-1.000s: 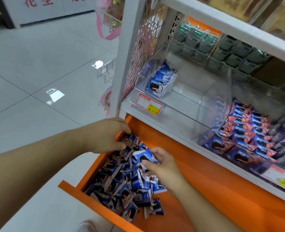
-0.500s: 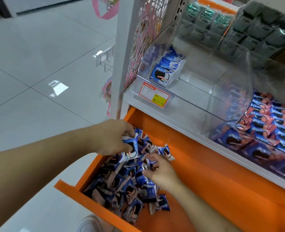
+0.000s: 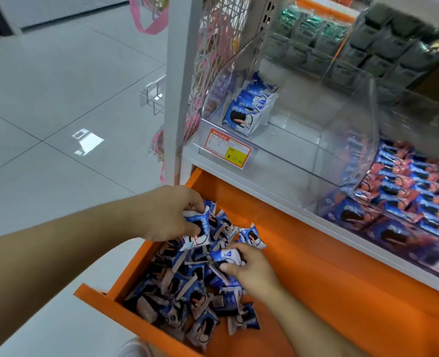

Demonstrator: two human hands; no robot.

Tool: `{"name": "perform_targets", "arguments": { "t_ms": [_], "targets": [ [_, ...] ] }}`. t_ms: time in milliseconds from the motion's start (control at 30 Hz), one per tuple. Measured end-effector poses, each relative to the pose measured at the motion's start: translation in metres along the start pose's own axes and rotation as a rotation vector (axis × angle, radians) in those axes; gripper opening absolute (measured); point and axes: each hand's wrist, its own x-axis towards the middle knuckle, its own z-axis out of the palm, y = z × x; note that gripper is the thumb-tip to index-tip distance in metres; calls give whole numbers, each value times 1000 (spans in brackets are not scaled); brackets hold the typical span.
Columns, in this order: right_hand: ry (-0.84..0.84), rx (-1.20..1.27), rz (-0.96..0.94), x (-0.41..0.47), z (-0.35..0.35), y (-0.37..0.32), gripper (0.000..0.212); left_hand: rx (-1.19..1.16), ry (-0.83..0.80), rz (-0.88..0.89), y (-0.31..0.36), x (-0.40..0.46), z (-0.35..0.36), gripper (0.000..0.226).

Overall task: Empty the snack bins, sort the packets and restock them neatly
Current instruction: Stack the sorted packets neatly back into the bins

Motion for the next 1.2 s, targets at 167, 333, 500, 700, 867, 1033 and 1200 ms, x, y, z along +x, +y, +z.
{"name": "perform_targets", "arguments": {
  "t_ms": [167, 333, 500, 700, 867, 1033, 1200],
  "targets": [
    [-25, 185, -10, -45, -46, -42, 39, -174, 71, -54, 19, -9, -11, 42],
    [-53, 294, -136, -104, -97, -86, 35, -570, 121, -65, 56, -30, -24, 31],
    [75, 354, -290, -169, -144, -119, 22, -892, 158, -10, 104, -68, -41, 34],
    [259, 482, -399, -214, -167, -142, 28, -1114, 251, 86, 159, -105, -40, 40],
    [385, 424, -443, -222, -162, -156, 15, -1268, 293, 115, 185, -118, -25, 36],
    [400, 334, -408, -219, -155, -147, 18, -1081, 302, 153, 190, -116, -17, 54],
    [377, 301, -359, -207, -156, -140, 45, -962, 294, 155, 185, -109, -19, 47]
  ]
}}
